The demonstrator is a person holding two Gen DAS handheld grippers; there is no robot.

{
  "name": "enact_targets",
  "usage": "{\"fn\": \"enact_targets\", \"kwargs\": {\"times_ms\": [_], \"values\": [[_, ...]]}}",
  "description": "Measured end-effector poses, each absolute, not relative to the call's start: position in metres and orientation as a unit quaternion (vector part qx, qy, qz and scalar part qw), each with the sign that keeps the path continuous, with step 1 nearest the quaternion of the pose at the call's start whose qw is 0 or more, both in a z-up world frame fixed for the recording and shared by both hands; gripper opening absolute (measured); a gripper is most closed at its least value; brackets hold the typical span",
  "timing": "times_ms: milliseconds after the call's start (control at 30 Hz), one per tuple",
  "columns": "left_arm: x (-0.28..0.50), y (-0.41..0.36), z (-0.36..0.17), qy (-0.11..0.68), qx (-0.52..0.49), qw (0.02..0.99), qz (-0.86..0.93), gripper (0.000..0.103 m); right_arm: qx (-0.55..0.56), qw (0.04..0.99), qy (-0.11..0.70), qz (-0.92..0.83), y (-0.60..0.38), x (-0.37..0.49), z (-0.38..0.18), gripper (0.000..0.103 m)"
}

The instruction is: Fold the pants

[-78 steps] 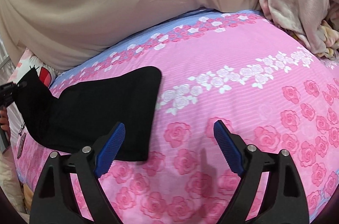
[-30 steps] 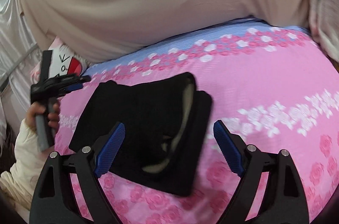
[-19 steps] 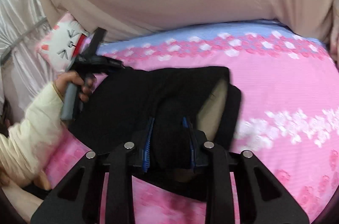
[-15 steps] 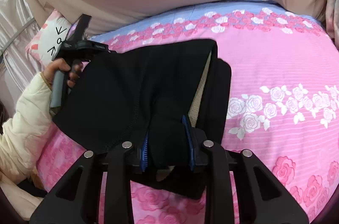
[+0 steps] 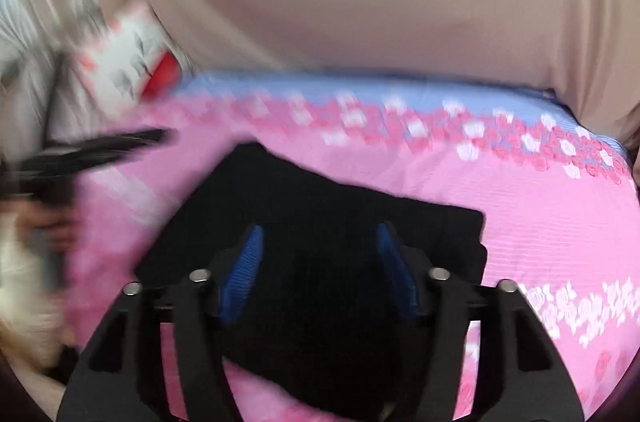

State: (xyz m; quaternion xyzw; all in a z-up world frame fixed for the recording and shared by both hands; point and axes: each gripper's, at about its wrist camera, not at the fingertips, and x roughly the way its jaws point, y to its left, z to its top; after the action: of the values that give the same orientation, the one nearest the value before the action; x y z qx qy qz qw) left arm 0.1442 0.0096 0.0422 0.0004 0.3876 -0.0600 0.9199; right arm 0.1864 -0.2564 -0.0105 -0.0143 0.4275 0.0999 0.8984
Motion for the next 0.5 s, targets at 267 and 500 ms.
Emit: {"fn": "enact_targets", "kwargs": {"times_ms": [267, 500], "values": [[0.095, -0.004, -0.009, 0.444, 0.014, 0.89, -0.1, 0.039, 0.057, 0.904, 0.397, 0.149, -0.251, 0.191, 0.032, 0.052], [0.087, -0.009, -0.021, 0.43, 0.033, 0.9, -0.064, 0.051, 0.075, 0.823, 0.469, 0.312, -0.131, 0.277, -0.003, 0.052]]}}
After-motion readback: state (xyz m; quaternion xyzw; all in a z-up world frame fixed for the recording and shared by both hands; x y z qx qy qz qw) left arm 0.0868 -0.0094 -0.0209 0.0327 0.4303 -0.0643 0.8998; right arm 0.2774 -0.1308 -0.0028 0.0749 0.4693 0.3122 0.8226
